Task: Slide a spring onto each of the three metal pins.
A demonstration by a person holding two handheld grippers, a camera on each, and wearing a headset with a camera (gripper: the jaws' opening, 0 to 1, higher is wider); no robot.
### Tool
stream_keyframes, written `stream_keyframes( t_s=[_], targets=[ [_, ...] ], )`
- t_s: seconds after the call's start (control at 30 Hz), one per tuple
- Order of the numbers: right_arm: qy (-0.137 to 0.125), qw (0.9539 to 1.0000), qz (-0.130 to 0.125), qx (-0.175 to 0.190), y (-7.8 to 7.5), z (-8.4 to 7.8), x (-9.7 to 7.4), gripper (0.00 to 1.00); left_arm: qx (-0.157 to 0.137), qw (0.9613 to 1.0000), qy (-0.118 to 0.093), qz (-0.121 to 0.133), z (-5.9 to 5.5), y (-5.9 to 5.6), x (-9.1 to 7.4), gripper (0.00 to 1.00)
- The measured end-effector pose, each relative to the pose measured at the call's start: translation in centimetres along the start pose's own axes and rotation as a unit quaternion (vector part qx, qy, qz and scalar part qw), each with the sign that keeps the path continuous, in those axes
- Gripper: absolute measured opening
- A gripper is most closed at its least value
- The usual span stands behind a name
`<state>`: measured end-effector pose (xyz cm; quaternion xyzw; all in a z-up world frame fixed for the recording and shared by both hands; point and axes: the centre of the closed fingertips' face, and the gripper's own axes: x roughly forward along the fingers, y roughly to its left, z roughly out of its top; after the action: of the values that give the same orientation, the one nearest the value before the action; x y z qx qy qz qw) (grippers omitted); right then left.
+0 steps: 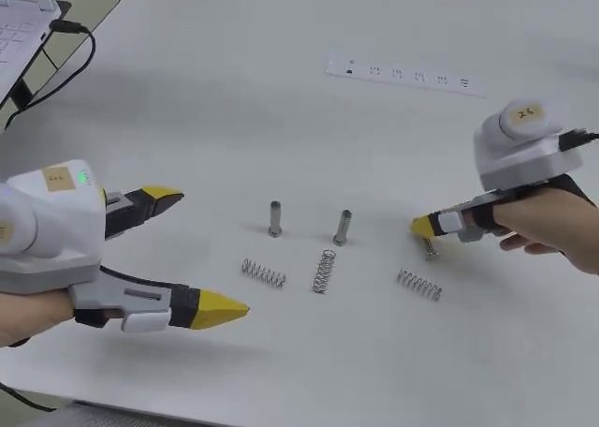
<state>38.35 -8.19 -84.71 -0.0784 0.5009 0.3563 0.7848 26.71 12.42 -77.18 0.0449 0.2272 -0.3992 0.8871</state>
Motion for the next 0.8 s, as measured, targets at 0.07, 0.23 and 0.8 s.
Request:
stream_keyframes(
  t_s=[0.07,0.23,0.8],
  targets=[
    [0.004,1.0000,-0.004,0.002,-0.11,0.00,0.11,0.15,0.002,1.0000,0.001,0.001,-0.04,0.08,0.02,0.97],
    [0.008,0.9999,-0.008,0.007,-0.10,0.11,0.25,0.13,0.000,1.0000,0.001,0.001,-0.06,0.06,0.01,0.97],
    [0.030,0.9986,-0.042,0.013,-0.37,0.00,0.22,0.06,0.000,1.0000,0.005,0.001,-0.41,-0.17,0.22,0.97]
  ],
)
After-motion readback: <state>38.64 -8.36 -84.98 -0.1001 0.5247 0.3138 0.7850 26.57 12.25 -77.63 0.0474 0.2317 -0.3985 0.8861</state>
